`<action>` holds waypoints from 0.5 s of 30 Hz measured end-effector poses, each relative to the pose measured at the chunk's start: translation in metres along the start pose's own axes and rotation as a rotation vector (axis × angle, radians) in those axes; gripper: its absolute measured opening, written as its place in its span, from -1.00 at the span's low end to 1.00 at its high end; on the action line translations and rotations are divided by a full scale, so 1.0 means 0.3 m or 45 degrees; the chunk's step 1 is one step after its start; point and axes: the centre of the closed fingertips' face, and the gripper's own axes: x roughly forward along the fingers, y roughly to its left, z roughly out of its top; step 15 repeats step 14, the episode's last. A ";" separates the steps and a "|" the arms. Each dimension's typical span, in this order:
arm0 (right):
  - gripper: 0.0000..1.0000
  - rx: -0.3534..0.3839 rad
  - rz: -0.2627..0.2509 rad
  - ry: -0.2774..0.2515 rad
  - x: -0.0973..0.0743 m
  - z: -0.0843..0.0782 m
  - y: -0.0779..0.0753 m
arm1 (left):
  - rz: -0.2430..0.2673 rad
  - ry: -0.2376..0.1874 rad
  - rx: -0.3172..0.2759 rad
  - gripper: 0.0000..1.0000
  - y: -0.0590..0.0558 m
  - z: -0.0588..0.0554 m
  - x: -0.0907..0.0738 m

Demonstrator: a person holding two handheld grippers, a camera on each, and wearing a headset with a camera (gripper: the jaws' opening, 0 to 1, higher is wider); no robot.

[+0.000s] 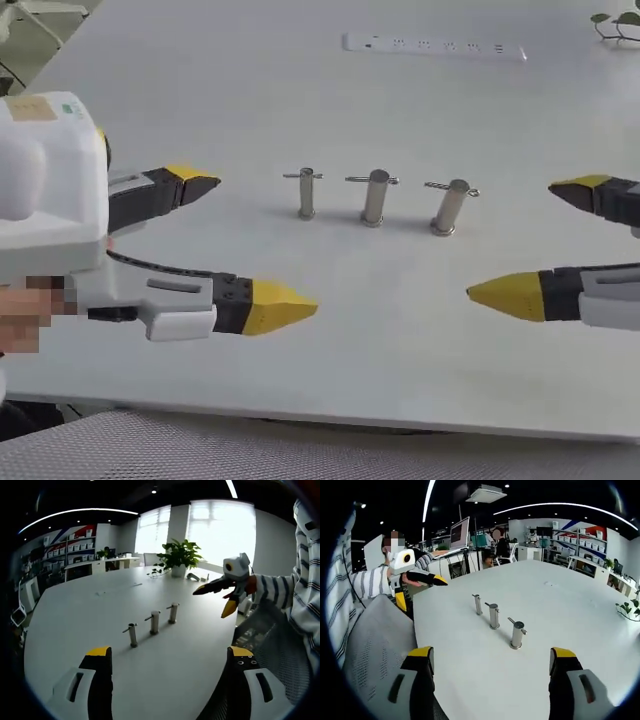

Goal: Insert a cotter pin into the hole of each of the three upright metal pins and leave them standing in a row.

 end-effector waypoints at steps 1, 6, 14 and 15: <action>0.89 0.011 -0.002 0.001 0.000 -0.003 0.002 | 0.001 0.002 -0.001 0.88 0.000 -0.005 -0.003; 0.90 0.047 -0.025 0.009 -0.006 -0.021 0.011 | 0.012 0.016 -0.019 0.89 0.004 -0.031 -0.016; 0.91 0.093 -0.034 -0.003 -0.015 -0.031 0.021 | 0.035 0.014 -0.070 0.89 0.021 -0.063 -0.028; 0.91 0.093 -0.034 -0.003 -0.015 -0.031 0.021 | 0.035 0.014 -0.070 0.89 0.021 -0.063 -0.028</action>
